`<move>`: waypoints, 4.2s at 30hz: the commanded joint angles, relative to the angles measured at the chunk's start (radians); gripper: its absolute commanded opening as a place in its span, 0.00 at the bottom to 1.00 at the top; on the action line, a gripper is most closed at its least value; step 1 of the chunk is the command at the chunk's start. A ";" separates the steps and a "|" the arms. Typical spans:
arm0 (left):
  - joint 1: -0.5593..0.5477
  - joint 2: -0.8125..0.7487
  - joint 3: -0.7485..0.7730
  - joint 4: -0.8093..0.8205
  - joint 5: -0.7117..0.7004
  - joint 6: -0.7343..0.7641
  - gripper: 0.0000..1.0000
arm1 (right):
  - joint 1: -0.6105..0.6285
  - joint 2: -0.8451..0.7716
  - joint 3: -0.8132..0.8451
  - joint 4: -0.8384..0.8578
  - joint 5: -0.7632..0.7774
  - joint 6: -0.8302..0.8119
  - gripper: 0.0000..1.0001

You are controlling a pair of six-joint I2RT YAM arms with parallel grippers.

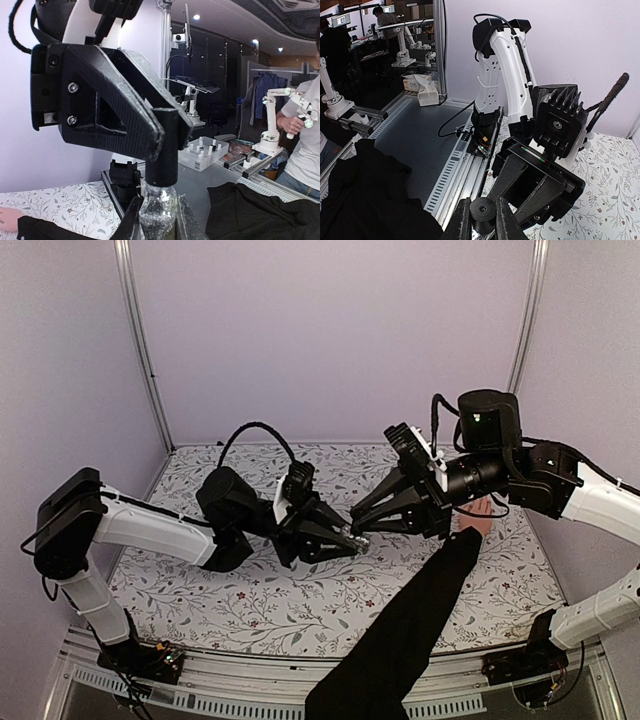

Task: Paint the nails
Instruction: Screw the nail polish bottle.

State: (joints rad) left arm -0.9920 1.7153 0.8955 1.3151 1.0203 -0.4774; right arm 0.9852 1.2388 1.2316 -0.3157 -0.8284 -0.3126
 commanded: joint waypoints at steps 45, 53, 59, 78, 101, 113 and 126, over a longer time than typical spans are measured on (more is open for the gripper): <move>-0.013 -0.163 -0.152 -0.090 -0.955 0.334 0.00 | -0.019 0.118 -0.062 0.177 0.552 0.378 0.38; 0.059 -0.167 -0.123 -0.150 -0.589 0.230 0.00 | -0.022 -0.012 -0.118 0.197 0.479 0.285 0.67; 0.077 -0.114 -0.064 -0.132 -0.212 0.157 0.00 | -0.035 -0.114 -0.172 0.189 0.334 0.200 0.77; 0.036 0.045 0.059 0.022 0.085 -0.051 0.00 | -0.033 -0.037 -0.039 0.100 -0.038 0.053 0.61; 0.032 0.057 0.074 0.077 0.058 -0.077 0.00 | -0.015 0.002 -0.037 0.070 -0.011 0.021 0.17; 0.046 -0.032 0.027 -0.052 -0.108 0.054 0.00 | -0.014 0.032 -0.021 0.035 0.032 0.023 0.11; 0.047 -0.143 -0.067 -0.099 -0.455 0.196 0.00 | -0.015 0.089 0.007 0.018 0.187 0.077 0.10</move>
State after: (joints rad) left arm -0.9508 1.6276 0.8440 1.1831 0.8204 -0.3363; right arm 0.9543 1.2732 1.2449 -0.2314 -0.7002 -0.2695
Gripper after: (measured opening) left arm 0.181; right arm 0.146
